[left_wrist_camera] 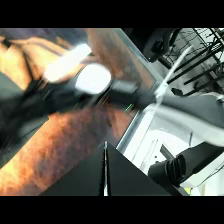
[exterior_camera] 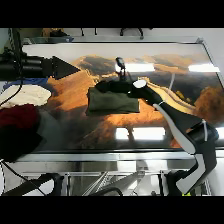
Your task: Fold the shirts.
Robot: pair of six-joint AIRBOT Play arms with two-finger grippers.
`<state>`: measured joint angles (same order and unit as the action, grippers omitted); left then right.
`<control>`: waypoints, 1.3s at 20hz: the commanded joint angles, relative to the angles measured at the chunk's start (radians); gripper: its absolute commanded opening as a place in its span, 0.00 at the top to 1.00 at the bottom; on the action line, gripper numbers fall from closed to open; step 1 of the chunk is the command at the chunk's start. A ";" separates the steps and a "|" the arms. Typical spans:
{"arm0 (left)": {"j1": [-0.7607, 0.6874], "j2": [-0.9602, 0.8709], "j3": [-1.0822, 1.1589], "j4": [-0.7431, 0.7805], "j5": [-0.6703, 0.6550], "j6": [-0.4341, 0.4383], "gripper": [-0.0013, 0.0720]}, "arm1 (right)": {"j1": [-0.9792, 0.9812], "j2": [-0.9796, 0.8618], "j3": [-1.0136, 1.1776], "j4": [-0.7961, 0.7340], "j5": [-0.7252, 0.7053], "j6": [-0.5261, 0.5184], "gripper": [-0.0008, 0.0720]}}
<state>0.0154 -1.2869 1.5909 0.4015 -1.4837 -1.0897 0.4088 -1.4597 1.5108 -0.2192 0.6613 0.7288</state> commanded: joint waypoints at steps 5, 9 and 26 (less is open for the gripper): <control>0.002 0.008 -0.024 -0.003 0.001 0.027 0.97 | -0.437 0.081 -0.014 -0.368 0.339 0.387 0.23; 0.002 0.009 -0.004 -0.003 -0.010 0.027 0.97 | -0.538 0.029 -0.064 -0.375 0.402 0.393 0.23; 0.002 0.008 -0.004 -0.002 -0.009 0.027 0.97 | -0.356 -0.195 -0.067 -0.224 0.418 0.282 0.62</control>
<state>0.0162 -1.2785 1.5856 0.3992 -1.4929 -1.0634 0.0223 -1.6505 1.4429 -0.5365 1.0801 1.0603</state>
